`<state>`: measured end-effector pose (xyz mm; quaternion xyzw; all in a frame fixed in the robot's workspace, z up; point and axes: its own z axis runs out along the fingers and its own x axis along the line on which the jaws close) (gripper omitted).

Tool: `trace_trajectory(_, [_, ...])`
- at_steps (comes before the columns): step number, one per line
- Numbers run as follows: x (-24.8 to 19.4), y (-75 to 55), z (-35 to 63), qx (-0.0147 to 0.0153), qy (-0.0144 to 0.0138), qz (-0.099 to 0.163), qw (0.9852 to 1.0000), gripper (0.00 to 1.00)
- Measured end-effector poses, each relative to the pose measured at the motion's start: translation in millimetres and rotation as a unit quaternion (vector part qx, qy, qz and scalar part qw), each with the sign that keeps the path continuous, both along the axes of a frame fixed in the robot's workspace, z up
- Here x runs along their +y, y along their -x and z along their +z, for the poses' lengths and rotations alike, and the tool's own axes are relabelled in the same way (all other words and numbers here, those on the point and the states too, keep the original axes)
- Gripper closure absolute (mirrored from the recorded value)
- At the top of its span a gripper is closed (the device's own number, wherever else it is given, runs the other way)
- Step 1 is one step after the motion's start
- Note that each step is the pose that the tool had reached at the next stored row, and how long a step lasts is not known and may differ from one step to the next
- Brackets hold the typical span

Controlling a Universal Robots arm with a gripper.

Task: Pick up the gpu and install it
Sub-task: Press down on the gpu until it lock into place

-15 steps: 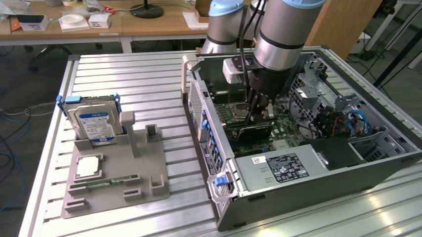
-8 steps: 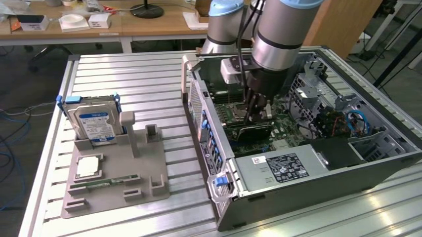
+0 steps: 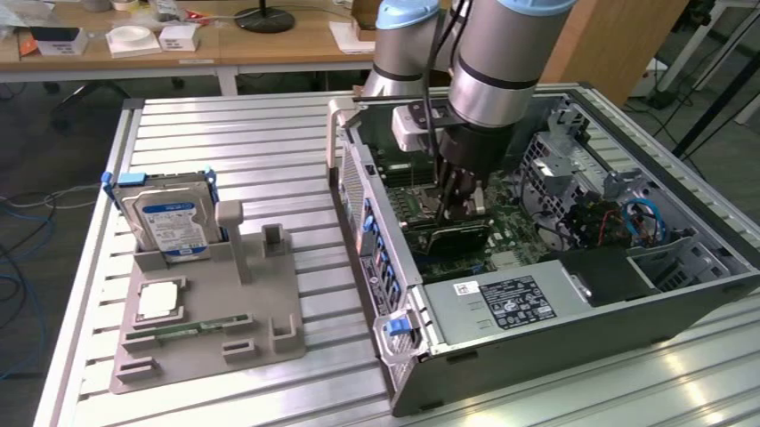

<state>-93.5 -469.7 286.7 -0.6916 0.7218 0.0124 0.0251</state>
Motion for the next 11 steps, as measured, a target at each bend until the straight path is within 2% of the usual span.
trace_trajectory(11, [0.0, 9.6, 0.2, 0.0005, 0.0000, 0.000, 1.0000, 0.89])
